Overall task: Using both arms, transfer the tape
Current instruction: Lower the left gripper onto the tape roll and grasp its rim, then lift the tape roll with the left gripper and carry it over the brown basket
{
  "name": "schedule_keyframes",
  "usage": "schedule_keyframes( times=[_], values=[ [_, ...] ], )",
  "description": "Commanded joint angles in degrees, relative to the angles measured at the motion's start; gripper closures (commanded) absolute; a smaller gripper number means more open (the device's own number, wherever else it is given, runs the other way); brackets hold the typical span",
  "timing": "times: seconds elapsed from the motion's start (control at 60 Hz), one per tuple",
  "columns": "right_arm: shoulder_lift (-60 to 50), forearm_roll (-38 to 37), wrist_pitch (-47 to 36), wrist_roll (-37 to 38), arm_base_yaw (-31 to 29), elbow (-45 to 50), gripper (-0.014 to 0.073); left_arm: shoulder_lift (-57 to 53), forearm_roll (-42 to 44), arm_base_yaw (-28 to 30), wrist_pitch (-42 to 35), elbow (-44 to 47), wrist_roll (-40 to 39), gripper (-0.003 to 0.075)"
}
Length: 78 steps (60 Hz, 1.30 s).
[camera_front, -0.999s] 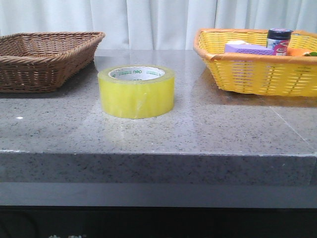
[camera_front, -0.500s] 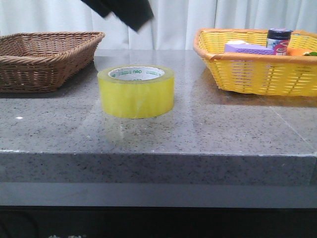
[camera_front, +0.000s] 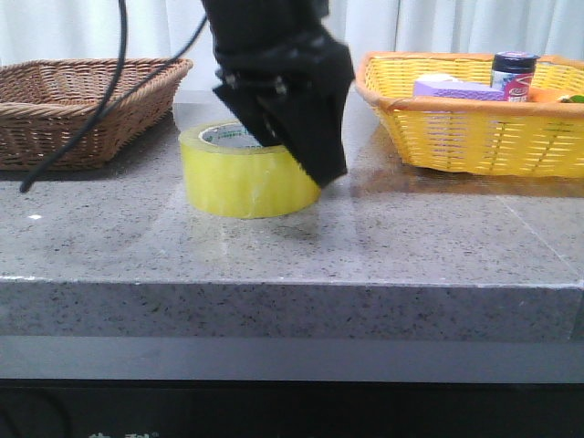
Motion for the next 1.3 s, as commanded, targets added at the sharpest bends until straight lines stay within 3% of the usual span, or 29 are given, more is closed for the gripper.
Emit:
schedule_keyframes(
  times=[0.0,0.183,0.4,0.533,0.783,0.966,1.282],
  values=[
    [-0.06,0.36,-4.12,0.13,-0.22,-1.41,0.0161,-1.66,-0.19,-0.23,-1.05,-2.05,-0.03,0.0279],
    [-0.06,0.36,-4.12,0.13,-0.22,-1.41,0.0161,-0.70,-0.32,-0.23,0.38,-2.05,-0.03,0.0298],
    [-0.06,0.36,-4.06,0.13,-0.22,-1.41,0.0161,-0.61,-0.42,-0.23,1.44,-2.05,-0.36,0.0542],
    [-0.06,0.36,-4.06,0.13,-0.22,-1.41,0.0161,-0.61,-0.42,-0.13,2.45,-2.92,-3.09,0.0617],
    [-0.06,0.36,-4.00,0.13,-0.22,-1.41,0.0161,-0.61,-0.13,-0.13,8.73,-10.61,-4.25,0.0644],
    [-0.06,0.36,-4.00,0.13,-0.22,-1.41,0.0161,-0.71,4.86,0.15,12.70,-17.83,-4.41,0.0645],
    [-0.06,0.36,-4.00,0.13,-0.22,-1.41,0.0161,-0.71,6.03,9.12,12.72,-26.95,-6.15,0.0660]
  ],
)
